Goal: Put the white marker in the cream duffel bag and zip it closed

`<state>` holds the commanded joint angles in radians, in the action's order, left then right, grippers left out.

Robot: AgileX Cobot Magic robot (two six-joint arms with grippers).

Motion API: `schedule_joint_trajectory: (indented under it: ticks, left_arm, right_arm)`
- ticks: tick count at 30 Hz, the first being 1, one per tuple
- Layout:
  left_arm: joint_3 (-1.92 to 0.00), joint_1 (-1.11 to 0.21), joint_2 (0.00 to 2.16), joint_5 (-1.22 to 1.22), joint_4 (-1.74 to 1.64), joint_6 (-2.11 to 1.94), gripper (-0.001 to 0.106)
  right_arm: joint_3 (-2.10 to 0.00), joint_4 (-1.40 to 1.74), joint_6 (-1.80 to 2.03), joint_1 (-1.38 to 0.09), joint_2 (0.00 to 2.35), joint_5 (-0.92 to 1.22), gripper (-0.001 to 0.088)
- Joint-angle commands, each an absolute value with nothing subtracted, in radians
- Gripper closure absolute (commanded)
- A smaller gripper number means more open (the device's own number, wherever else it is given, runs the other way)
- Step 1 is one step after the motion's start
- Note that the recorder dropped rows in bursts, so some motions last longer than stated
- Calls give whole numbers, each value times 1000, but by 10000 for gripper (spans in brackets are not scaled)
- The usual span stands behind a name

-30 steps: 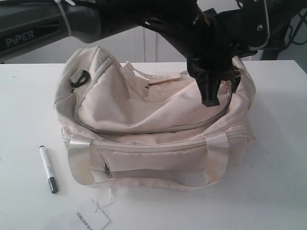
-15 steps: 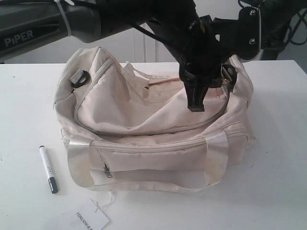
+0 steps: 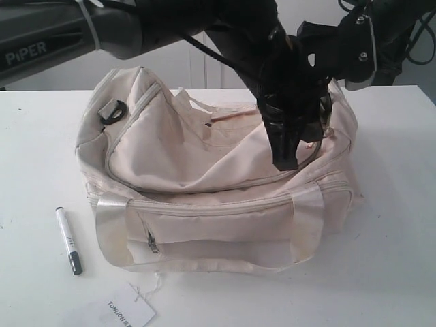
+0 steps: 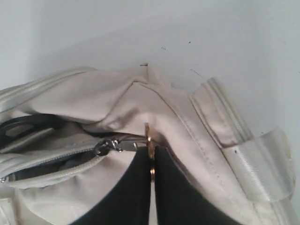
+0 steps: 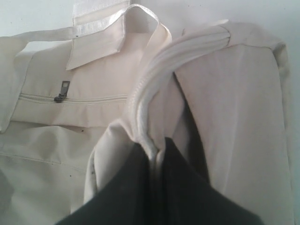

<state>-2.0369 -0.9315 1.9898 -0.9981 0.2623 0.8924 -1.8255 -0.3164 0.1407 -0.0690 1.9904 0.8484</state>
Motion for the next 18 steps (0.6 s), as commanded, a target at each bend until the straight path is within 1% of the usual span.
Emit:
schedule_joint_trajectory:
  ticks: [14,18]
  left_arm:
    - [-2037,-932,1990,-1172,262,892,1053]
    - [-2037,-932,1990,-1171,262,892,1053]
  right_arm:
    - [-1825,-316,143,-69,1990,857,868]
    - [-1825,-316,143,-69,1990,862,868]
